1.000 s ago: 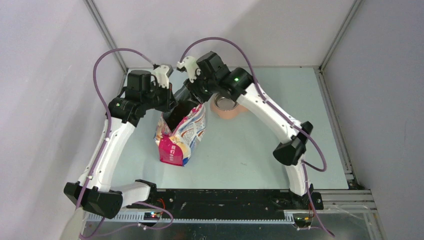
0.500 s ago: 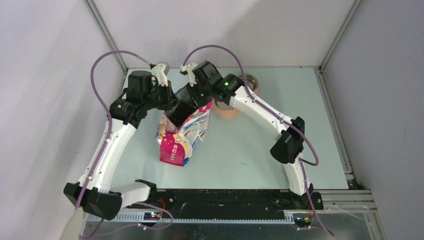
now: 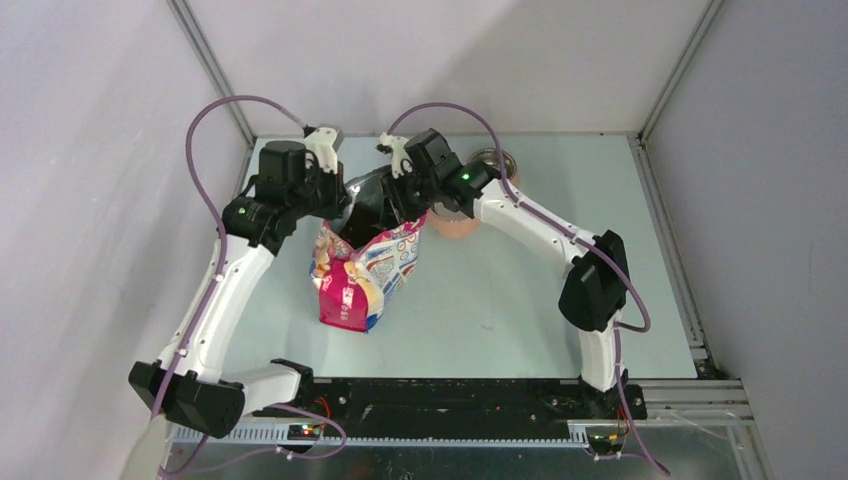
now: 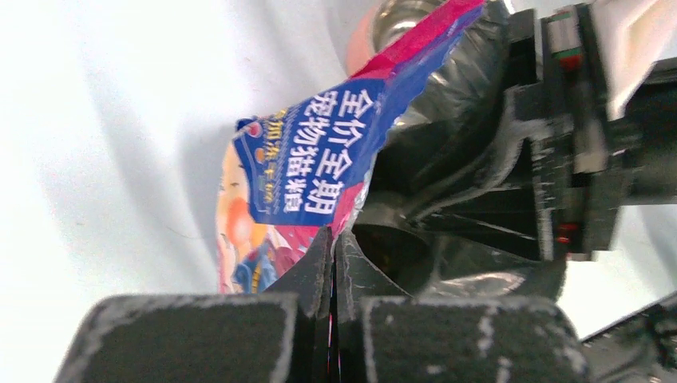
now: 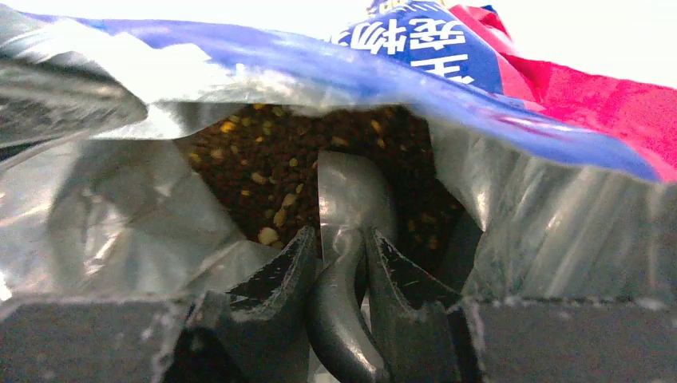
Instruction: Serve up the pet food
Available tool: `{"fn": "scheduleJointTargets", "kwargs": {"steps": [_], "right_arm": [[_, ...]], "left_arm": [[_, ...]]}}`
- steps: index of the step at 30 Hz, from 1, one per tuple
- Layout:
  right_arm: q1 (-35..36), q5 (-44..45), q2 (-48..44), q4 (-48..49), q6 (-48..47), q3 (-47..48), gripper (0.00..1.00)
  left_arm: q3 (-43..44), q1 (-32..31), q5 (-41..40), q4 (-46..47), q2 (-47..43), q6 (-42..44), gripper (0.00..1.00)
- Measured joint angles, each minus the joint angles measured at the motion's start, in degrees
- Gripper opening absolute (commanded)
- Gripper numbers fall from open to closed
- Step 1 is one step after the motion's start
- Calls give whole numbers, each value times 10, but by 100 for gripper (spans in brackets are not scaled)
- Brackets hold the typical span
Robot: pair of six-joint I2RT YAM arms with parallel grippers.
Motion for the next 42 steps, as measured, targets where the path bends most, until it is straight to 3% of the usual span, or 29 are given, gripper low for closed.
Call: {"fn": "scheduleJointTargets", "kwargs": {"steps": [11,23,27,34,42], "right_arm": [[-71,-141,-48,30,191,0,0],[-155,-229,-47,34,257,1,0],[-171,-255,-67,96,277,-45,0],[-208,-303,-87,231,409,-158,0],[-217,-331,-91,364,521,-212,0]], "left_arm": [[41,41,0,-17,33,128,0],[54,41,33,-54,33,198,0],[66,41,43,-69,42,215,0],[99,41,52,-101,68,242,0],[110,41,58,-118,71,247,0]]}}
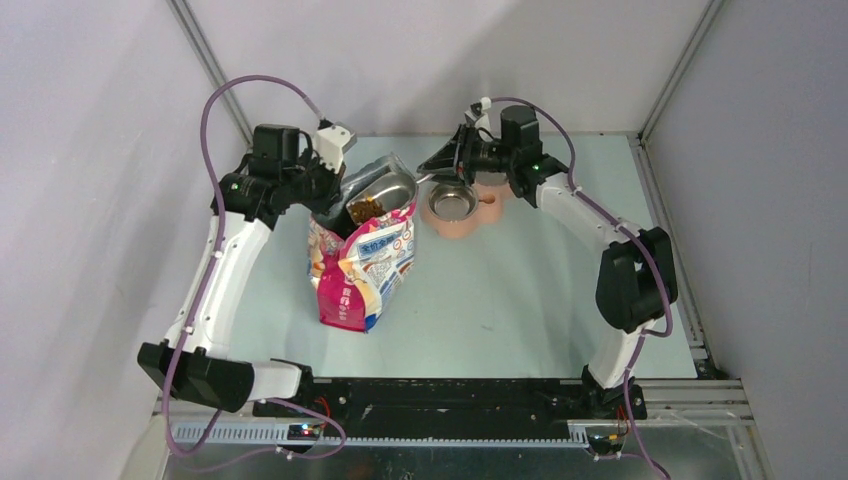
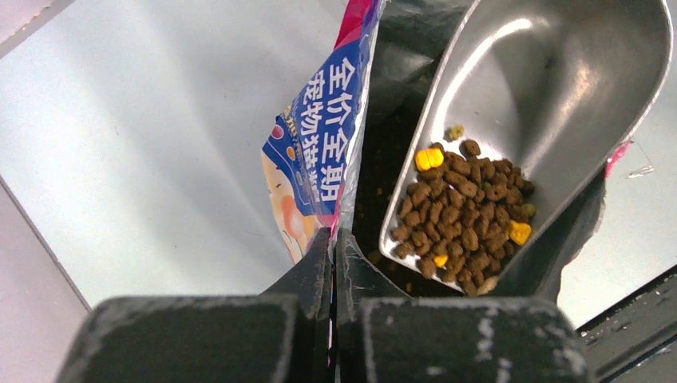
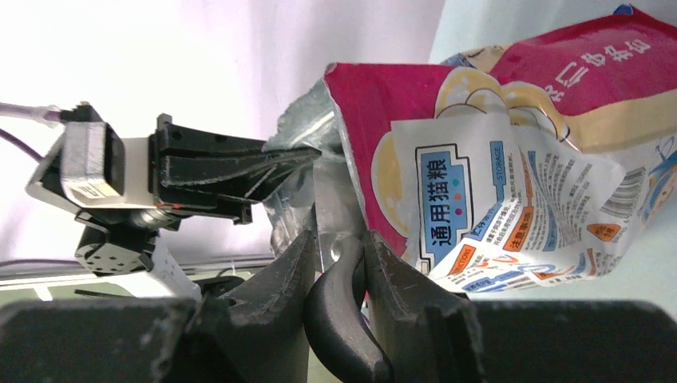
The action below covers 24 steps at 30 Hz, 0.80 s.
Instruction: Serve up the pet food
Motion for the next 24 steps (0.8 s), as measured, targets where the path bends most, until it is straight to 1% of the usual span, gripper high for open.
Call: {"fn": "scheduleJointTargets", "kwargs": {"steps": [8,13,17,24], "right_arm": [[-20,3,-13,57,50,-29,0],[-26,6,-23,85,90,-64,0],[-30,4,-24,89,124,-96,0],[-32,-25,-24,141,161,-100,0]], "left_arm": [[5,0,16,-5,6,0,0],[7,0,12,-4,9,-3,0],[7,0,7,-4,10,-4,0],[7,0,0,-4,10,-4,0]]}}
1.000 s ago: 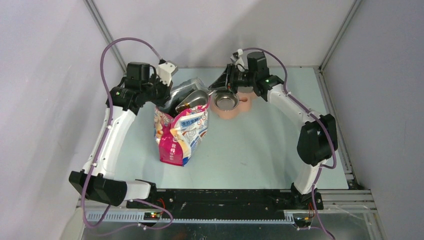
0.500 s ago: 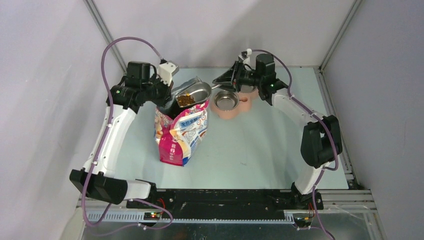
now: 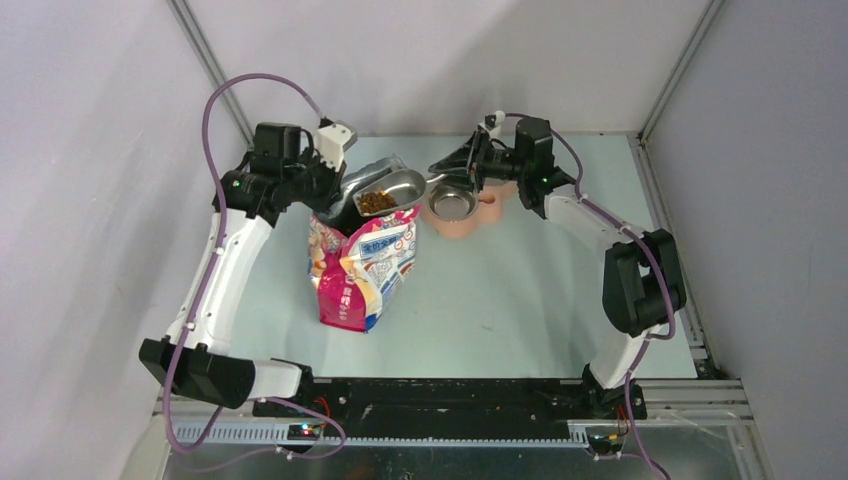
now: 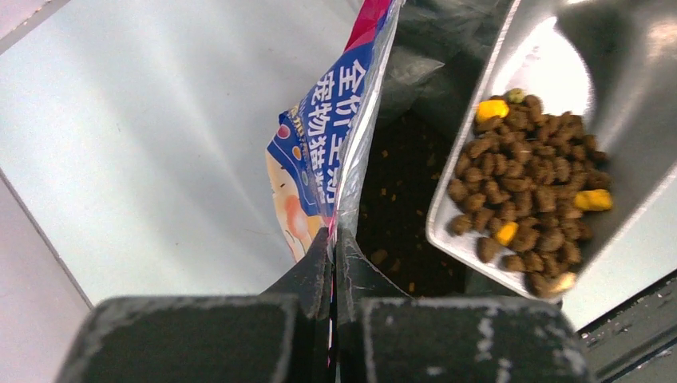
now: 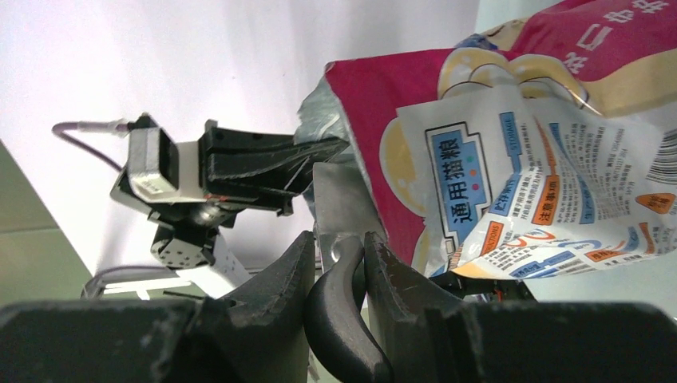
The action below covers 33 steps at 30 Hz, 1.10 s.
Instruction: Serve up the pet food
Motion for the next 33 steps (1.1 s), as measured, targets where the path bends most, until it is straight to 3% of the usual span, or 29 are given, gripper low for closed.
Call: {"fn": "scheduleJointTargets", "kwargs": {"steps": [13,33], "right_arm": [[-61,-48,0,78,31,0,0],[-258,-9,36,114,-5,0,0]], "left_arm": [[0,1,-48,5,0,5,0],[0,6,-56,3,0,4,0]]}}
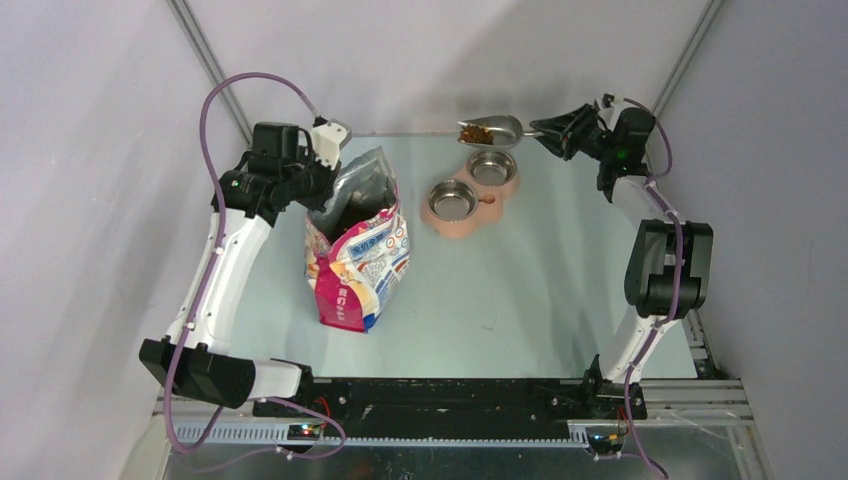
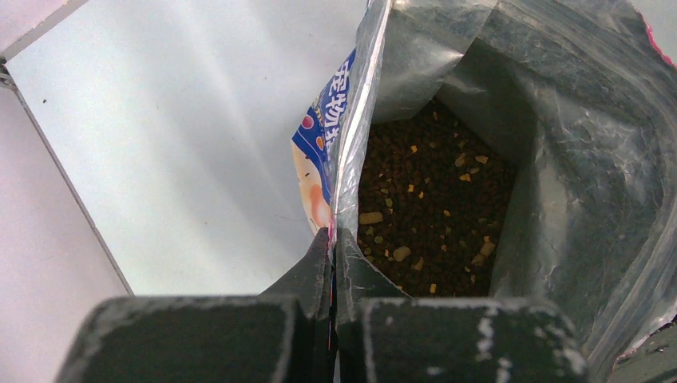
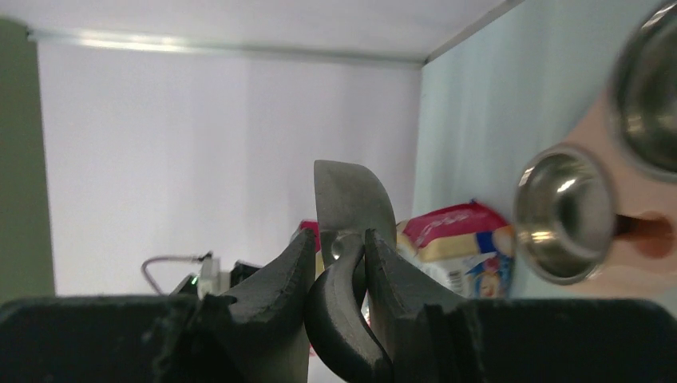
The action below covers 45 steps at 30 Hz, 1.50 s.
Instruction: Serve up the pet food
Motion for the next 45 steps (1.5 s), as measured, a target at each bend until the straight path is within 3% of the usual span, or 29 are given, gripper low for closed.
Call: {"fn": "scheduleJointTargets", "kwargs": {"steps": [26,32,38,45], "right_arm": [[-41,219,53,-242,-330,37,0],[-30,254,54,-287,-400,74,0],[8,287,88,-341,-518,181,0],[58,327,88,-373,-631,199,0]], "left_arm": [[0,0,2,-4,0,0,0],[0,0,3,-5,0,0,0],[0,0,7,-8,0,0,0],[0,0,14,-11,-2,0,0]]}}
